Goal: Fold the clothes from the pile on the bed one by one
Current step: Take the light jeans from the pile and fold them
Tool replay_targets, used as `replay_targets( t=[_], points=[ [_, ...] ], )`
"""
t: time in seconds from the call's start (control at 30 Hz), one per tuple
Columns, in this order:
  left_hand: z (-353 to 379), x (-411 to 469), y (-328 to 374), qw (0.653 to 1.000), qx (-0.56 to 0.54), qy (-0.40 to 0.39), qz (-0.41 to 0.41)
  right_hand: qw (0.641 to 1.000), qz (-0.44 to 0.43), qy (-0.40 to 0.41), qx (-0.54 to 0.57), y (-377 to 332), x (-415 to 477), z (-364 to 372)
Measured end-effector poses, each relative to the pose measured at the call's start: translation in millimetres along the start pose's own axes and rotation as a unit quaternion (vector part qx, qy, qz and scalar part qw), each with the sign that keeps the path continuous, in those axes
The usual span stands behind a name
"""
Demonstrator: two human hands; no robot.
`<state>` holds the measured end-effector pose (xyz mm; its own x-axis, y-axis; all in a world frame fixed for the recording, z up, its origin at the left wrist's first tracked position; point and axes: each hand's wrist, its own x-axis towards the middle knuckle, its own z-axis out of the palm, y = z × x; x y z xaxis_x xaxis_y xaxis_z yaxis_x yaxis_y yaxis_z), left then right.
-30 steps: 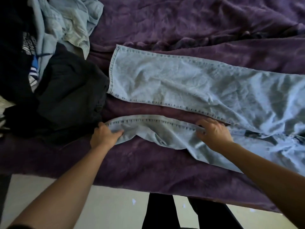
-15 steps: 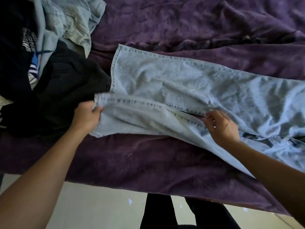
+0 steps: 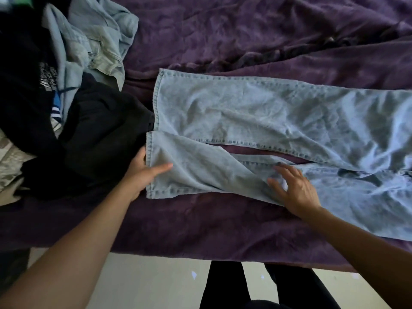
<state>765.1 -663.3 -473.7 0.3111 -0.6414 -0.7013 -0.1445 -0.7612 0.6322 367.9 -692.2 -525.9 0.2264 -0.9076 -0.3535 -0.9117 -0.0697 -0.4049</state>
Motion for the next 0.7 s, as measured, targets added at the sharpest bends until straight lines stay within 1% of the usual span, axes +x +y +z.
replay_targets(
  t=[0.07,0.13,0.2,0.27,0.33,0.37,0.43,0.47,0.5,0.57,0.6,0.63,0.7],
  points=[
    [11.9,-8.8,-23.2,0.998,0.027,0.057,-0.032,0.999,-0.009,0.030,-0.031,-5.7,18.5,-6.1],
    [17.5,-14.7,-50.9,0.993,0.086,0.070,-0.039,0.996,-0.003,0.004,-0.086,-8.4,35.4,-10.3],
    [10.9,-23.8,-66.8,0.990,0.127,0.062,-0.002,0.992,0.006,-0.039,-0.122,-11.6,50.4,-15.2],
    [-7.9,-32.7,-74.8,0.979,0.190,0.049,0.054,0.993,0.036,-0.024,-0.110,-14.1,64.7,-24.2],
    [-29.6,-42.3,-83.5,0.949,0.297,0.053,0.091,0.993,0.060,0.013,-0.105,-15.2,78.1,-36.8],
    [-38.4,-46.9,-86.8,0.932,0.346,0.063,0.082,0.992,0.059,0.023,-0.111,-15.8,82.9,-41.4],
    [-45.3,-50.5,-84.4,0.892,0.440,0.092,0.038,0.991,0.039,0.029,-0.127,-19.0,87.3,-42.5],
    [-42.5,-48.2,-79.5,0.870,0.478,0.115,0.038,0.990,0.022,0.026,-0.135,-23.2,86.9,-39.9],
    [-36.2,-43.5,-73.4,0.854,0.496,0.137,0.067,0.990,0.001,0.024,-0.140,-29.0,84.5,-36.5],
    [-12.0,-29.8,-56.9,0.828,0.502,0.157,0.193,0.988,-0.072,0.034,-0.131,-42.4,73.2,-27.8],
    [2.9,-21.6,-47.2,0.810,0.505,0.151,0.258,0.984,-0.117,0.040,-0.127,-49.0,64.4,-22.1],
    [18.8,-12.2,-38.2,0.795,0.511,0.124,0.301,0.978,-0.159,0.044,-0.131,-54.0,52.7,-15.4],
    [51.1,5.0,-24.7,0.776,0.540,0.057,0.321,0.963,-0.221,0.016,-0.154,-57.1,24.2,3.4]
  ],
)
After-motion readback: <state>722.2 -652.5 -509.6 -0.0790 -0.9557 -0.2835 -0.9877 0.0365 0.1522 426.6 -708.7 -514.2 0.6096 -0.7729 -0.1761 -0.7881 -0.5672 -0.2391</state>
